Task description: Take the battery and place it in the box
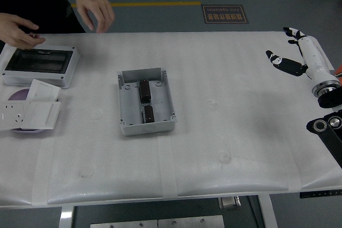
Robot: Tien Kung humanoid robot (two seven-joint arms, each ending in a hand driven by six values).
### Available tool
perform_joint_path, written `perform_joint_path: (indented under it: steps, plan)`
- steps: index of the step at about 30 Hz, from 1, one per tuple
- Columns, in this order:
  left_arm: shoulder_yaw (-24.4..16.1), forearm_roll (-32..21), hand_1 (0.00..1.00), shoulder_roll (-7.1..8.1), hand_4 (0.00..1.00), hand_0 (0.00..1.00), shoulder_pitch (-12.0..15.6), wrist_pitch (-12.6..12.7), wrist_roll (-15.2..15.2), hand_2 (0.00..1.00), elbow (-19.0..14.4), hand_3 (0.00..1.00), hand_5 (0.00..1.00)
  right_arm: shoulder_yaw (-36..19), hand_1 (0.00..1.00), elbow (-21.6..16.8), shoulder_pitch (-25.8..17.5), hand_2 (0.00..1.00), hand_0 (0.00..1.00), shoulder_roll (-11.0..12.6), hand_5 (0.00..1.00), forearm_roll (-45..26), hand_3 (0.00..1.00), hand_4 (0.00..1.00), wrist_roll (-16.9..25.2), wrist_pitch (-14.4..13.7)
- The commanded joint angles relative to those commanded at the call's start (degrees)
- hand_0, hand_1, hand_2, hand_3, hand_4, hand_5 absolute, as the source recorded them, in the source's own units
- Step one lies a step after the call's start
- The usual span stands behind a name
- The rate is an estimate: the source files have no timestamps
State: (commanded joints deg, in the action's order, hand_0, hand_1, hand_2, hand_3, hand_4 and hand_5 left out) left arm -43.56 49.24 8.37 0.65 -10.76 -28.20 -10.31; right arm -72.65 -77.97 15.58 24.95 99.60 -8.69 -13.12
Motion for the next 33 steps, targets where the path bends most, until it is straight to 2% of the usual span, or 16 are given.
perform_joint_path:
  steps: [6, 15, 26, 33]
  plan:
    - [-1.88, 2.04, 0.669, 0.48, 0.433, 0.671, 0.04, -0.28, -1.01, 0.579, 0.0, 0.539, 0.386, -0.19, 0.827, 0.66, -0.13, 0.928, 0.891, -0.35, 0.381, -0.44, 0.896, 0.749, -0.4, 1.28]
    - [0.65, -0.54, 0.667, 0.31, 0.43, 0.671, -0.21, -0.18, -0.62, 0.58, 0.0, 0.54, 0.388, 0.63, 0.823, 1.34, 0.23, 0.936, 0.891, -0.49, 0.398, -2.34, 0.9, 0.739, 0.55, 2.82]
    - [0.05, 0.23, 0.665, 0.28, 0.426, 0.67, -0.14, -0.24, -0.76, 0.581, 0.0, 0.54, 0.392, 0.19, 0.827, 1.16, 0.85, 0.938, 0.888, -0.41, 0.407, -3.53, 0.893, 0.732, 2.9, 4.04]
    - [-0.23, 0.64, 0.665, 0.16, 0.426, 0.669, -0.31, -0.32, -0.79, 0.581, 0.0, 0.54, 0.394, 1.08, 0.822, 2.04, 1.4, 0.935, 0.888, -0.23, 0.405, -2.43, 0.89, 0.728, 2.85, 3.95]
